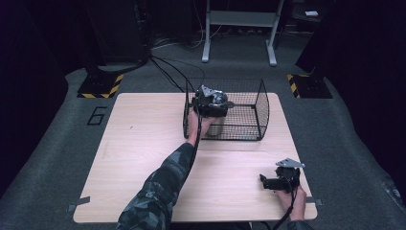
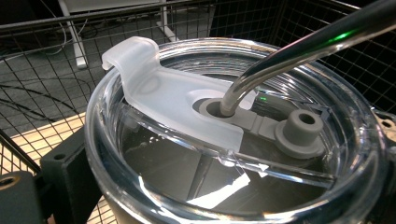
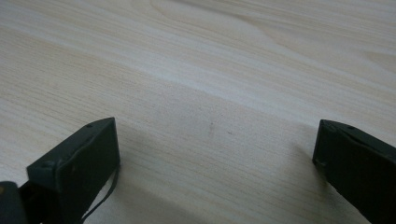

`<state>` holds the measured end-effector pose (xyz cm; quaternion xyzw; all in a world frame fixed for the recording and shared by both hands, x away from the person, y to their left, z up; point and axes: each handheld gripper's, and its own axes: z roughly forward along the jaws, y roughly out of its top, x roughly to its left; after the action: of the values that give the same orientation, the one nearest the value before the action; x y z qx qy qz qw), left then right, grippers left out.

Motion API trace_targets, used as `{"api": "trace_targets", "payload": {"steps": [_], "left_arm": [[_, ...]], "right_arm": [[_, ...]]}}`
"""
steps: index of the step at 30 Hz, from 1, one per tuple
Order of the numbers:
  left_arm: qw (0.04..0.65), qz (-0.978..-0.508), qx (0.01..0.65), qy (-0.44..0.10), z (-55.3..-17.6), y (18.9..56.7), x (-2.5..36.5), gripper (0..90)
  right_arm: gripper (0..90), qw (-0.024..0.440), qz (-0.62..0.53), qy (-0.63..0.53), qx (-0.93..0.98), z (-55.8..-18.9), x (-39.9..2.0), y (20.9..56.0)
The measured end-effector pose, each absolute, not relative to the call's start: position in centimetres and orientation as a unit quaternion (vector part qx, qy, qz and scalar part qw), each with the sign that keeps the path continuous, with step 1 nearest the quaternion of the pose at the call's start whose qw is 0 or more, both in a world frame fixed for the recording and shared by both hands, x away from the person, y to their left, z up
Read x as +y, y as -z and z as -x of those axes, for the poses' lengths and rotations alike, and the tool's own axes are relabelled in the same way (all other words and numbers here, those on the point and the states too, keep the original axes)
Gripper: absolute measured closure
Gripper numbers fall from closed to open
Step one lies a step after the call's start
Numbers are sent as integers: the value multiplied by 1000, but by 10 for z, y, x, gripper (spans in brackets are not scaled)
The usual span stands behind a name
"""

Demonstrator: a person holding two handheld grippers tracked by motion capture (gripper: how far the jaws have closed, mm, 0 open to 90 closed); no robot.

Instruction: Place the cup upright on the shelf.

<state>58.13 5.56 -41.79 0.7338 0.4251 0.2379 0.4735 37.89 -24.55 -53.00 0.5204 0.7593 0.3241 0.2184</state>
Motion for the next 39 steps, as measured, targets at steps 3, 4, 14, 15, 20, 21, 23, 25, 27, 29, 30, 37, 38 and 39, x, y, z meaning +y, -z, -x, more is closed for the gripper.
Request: {"api": "trace_targets", "payload": {"steps": [3, 4, 14, 15, 20, 21, 23, 25, 27, 29, 30, 37, 38, 39], "left_arm": [[476, -734, 424, -237, -582, 419, 56, 39], [474, -735, 423, -238, -582, 418, 56, 39], [477, -734, 417, -244, -577, 422, 58, 38], [480, -733, 415, -246, -575, 424, 58, 38], [481, -732, 410, -255, -570, 426, 58, 38], [485, -729, 410, -255, -569, 427, 58, 38], [487, -726, 411, -258, -567, 428, 58, 37], [488, -725, 411, -260, -567, 429, 58, 37], [486, -728, 408, -260, -565, 429, 60, 37], [488, -726, 409, -260, -565, 429, 60, 37], [489, -724, 411, -259, -565, 429, 60, 36], [488, -727, 405, -263, -561, 429, 59, 30], [487, -727, 406, -264, -560, 429, 58, 30], [486, -728, 405, -264, -560, 429, 59, 29]], "right_arm": [[2, 218, -521, -324, 759, -379, -246, 530], [2, 218, -520, -324, 759, -379, -246, 530], [2, 222, -519, -325, 759, -379, -246, 530], [2, 222, -520, -325, 759, -379, -246, 530], [2, 222, -521, -324, 758, -379, -245, 530], [2, 222, -521, -324, 758, -379, -245, 530], [2, 222, -521, -325, 758, -379, -245, 530], [2, 221, -522, -324, 757, -379, -245, 530], [2, 221, -521, -325, 758, -379, -245, 530], [1, 222, -518, -326, 759, -379, -246, 530], [2, 222, -518, -326, 759, -379, -246, 530], [2, 222, -518, -326, 759, -379, -246, 530], [2, 222, -519, -323, 760, -379, -246, 530], [2, 222, -517, -324, 760, -379, -246, 530]]}}
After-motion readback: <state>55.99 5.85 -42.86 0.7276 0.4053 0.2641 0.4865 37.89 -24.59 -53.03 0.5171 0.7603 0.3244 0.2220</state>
